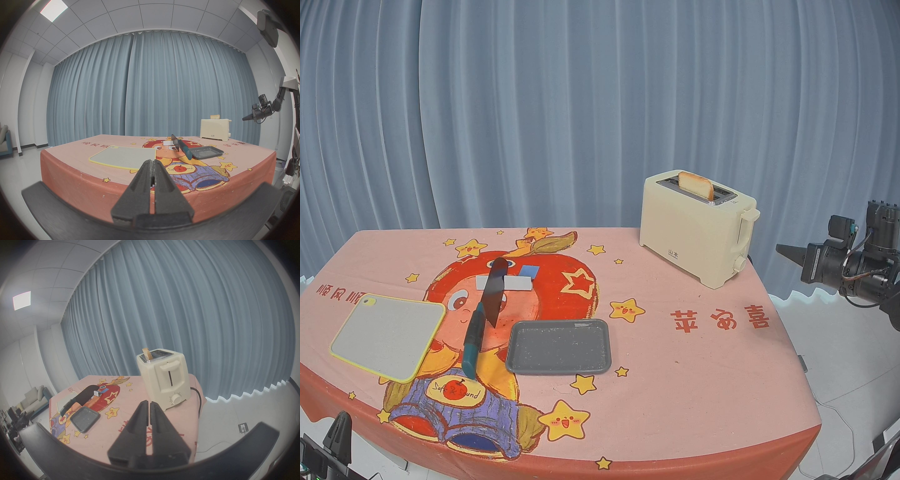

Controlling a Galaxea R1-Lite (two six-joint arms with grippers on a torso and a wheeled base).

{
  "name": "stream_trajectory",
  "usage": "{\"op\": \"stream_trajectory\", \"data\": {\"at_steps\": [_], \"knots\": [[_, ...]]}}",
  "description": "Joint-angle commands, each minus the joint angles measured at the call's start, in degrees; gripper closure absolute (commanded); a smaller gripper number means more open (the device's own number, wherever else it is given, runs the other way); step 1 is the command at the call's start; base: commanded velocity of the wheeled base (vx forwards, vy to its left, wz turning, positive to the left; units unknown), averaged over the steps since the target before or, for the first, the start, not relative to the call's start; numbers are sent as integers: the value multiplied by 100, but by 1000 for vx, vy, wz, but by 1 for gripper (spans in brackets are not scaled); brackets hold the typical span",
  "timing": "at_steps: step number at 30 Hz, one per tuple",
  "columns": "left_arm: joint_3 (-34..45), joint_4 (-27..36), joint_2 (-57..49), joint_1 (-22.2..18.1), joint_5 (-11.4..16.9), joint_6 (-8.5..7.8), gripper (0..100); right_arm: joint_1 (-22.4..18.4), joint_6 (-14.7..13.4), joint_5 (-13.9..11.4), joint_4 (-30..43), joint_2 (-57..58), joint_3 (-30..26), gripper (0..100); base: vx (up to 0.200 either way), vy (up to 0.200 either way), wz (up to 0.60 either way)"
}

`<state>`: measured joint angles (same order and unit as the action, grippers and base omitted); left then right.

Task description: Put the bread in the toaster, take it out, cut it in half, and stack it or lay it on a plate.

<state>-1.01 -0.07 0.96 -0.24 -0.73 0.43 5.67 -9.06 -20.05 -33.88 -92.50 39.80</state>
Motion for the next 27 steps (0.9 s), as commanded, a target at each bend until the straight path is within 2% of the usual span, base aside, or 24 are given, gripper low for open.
{"op": "stream_trajectory", "data": {"at_steps": [1,3,7,11,17,27], "knots": [[101,-1,9,-2,3,1,100,-40,-26,28,-198,-453,1,100,0,0,0],[101,-1,9,-2,3,1,100,-40,-26,37,-400,-585,1,100,0,0,0],[101,-1,9,-2,3,1,100,4,-52,379,-893,-1121,19,100,0,0,0],[101,-1,9,-2,3,1,100,40,-43,573,-1297,-1639,107,100,0,0,0],[101,-1,9,-2,3,1,100,84,-52,582,-1710,-2149,115,100,0,0,0],[101,-1,9,-2,3,1,100,119,-52,590,-1763,-2615,230,100,0,0,0]]}}
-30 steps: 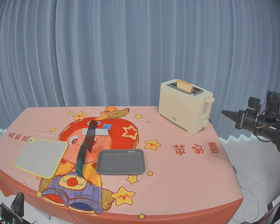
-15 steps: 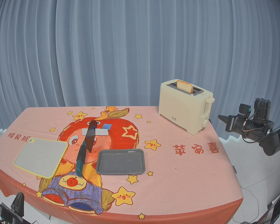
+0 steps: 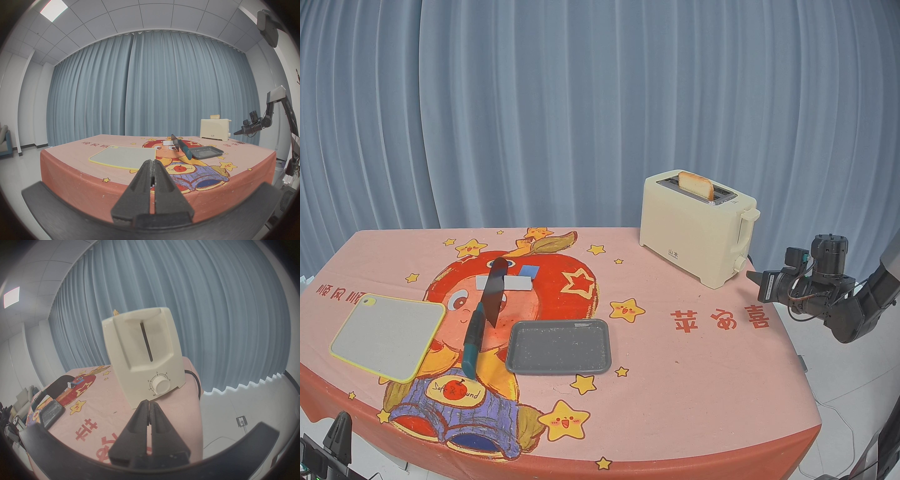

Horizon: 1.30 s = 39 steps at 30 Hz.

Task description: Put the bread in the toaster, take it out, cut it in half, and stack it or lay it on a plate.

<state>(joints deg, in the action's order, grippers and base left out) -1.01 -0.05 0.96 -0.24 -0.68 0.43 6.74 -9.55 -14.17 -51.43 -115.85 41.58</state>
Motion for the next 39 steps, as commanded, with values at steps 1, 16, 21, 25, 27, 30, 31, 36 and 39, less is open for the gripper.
{"op": "stream_trajectory", "data": {"at_steps": [1,16,21,25,27,30,31,36,39], "knots": [[101,-4,9,-2,-11,1,100,11,-3,2,-7,-289,52,100,0,0,0],[101,-4,9,-2,-2,1,100,11,-3,186,-7,-667,298,100,0,0,0],[101,-4,9,-2,-2,1,100,11,-91,212,-7,-676,386,100,0,0,0],[101,-4,9,-2,-11,1,100,29,-100,212,-7,-685,412,100,0,0,0],[101,5,9,-2,-11,1,100,38,-100,221,-7,-685,412,100,0,0,0],[101,-4,9,-2,-2,1,100,47,-135,265,-7,-685,430,100,0,0,0],[101,-4,9,-2,-2,1,100,47,-170,265,-7,-685,438,100,0,0,0],[101,5,9,-2,-2,1,100,55,-214,318,-7,-685,500,100,0,0,0],[101,-4,9,-2,-2,1,100,55,-232,379,2,-685,518,100,0,0,0]]}}
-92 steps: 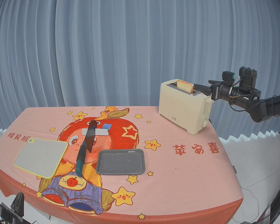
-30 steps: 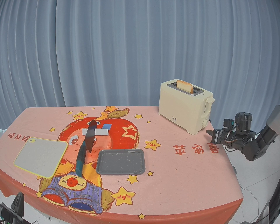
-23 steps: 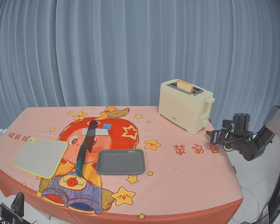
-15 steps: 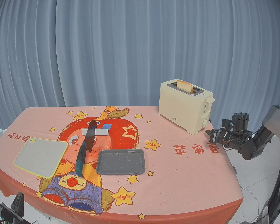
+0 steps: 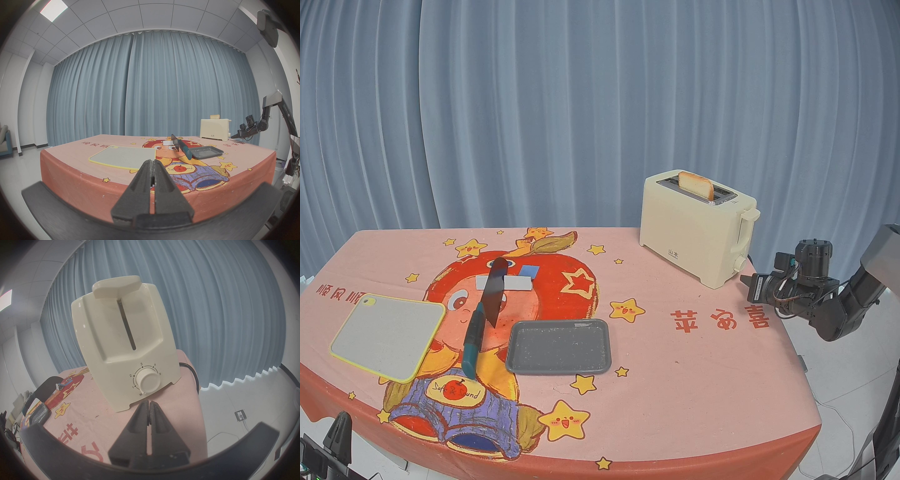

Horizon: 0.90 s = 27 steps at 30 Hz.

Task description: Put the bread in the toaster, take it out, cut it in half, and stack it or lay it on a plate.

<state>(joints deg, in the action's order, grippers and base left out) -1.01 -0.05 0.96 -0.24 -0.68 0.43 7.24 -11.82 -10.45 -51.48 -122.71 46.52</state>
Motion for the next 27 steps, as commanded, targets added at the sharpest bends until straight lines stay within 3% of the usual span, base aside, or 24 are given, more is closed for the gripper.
{"op": "stream_trajectory", "data": {"at_steps": [1,27], "knots": [[101,5,9,-2,-11,1,100,5,-22,8,-2,2,24,100,0,0,0],[101,-4,9,-2,-11,1,100,23,-48,8,-11,-122,129,100,0,0,0]]}}
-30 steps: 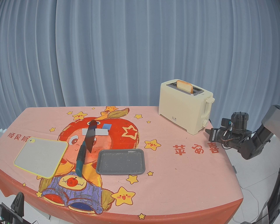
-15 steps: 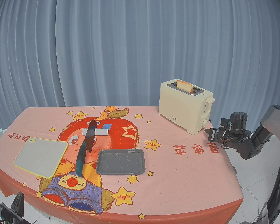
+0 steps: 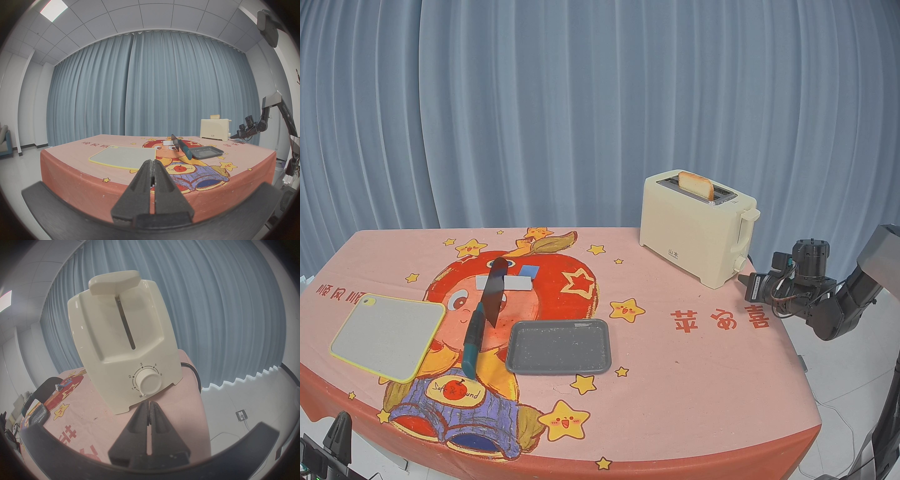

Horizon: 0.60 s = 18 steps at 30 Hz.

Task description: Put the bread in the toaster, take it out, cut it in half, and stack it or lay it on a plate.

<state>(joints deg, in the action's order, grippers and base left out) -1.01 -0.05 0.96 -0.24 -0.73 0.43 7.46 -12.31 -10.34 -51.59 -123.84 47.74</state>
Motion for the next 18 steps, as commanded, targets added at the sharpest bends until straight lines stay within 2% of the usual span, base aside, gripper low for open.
{"op": "stream_trajectory", "data": {"at_steps": [1,9,18], "knots": [[101,-4,9,-2,-6,1,100,1,1,-3,0,-8,7,100,0,0,0],[101,-4,9,-2,3,1,100,10,10,14,-536,-228,-19,100,0,0,0],[101,5,9,-2,3,1,100,19,10,41,-554,-210,-37,100,0,0,0]]}}
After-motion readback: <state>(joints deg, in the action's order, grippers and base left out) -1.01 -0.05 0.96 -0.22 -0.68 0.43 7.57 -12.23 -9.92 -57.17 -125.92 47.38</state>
